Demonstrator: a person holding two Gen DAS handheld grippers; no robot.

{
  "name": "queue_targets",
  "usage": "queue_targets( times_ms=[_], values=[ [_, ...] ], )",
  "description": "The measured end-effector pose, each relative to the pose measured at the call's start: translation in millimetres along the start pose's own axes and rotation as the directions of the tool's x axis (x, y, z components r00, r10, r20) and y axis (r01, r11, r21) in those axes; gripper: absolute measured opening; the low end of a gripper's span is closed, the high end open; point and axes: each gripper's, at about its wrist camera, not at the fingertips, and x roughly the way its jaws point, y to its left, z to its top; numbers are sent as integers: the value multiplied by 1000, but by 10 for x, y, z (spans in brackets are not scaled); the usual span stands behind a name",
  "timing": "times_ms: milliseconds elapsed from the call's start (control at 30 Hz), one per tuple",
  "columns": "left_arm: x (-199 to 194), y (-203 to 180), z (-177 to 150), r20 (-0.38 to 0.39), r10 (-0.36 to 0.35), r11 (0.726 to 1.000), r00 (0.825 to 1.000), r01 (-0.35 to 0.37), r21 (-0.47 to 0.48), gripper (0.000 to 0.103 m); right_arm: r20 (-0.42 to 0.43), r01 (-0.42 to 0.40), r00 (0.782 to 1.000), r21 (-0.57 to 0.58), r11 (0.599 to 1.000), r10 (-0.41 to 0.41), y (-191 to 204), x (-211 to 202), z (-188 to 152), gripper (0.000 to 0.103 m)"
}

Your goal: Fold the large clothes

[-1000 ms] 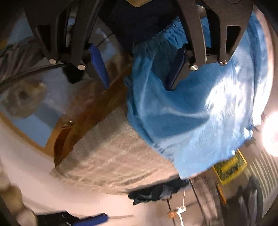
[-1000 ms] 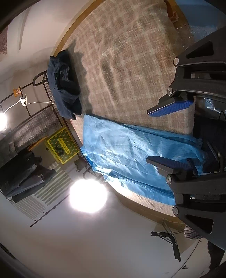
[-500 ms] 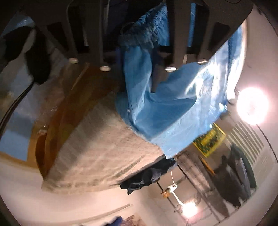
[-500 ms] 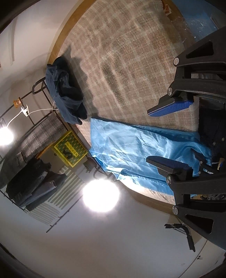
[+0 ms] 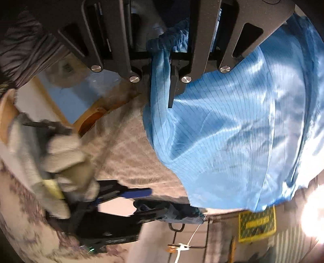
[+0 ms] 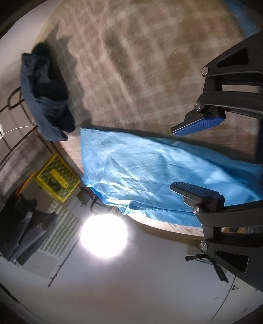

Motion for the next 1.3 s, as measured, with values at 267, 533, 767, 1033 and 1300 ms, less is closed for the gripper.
queue_targets(
  times_ms=[267, 533, 767, 1033, 1300],
  values=[
    [-203, 148, 46, 21, -77, 990, 997, 79, -117, 7, 2, 119, 993, 133, 984, -120, -272, 809, 619, 61],
    [-303, 370, 45, 54, -129, 963, 990, 138, -232, 7, -49, 198, 980, 117, 973, -194, -285, 1413, 890, 25],
    [-415, 669, -20, 86, -159, 925, 984, 179, -335, 7, 26, 269, 963, 5, 963, -269, 238, 1403, 925, 0],
    [-627, 995, -174, 119, -162, 888, 980, 197, -415, 7, 103, 387, 922, -189, 903, -373, 1040, 1516, 839, 0],
    [-831, 1371, -485, 158, -127, 821, 979, 193, -537, 7, 137, 366, 930, -436, 822, -342, 2118, 1978, 672, 0]
  ],
)
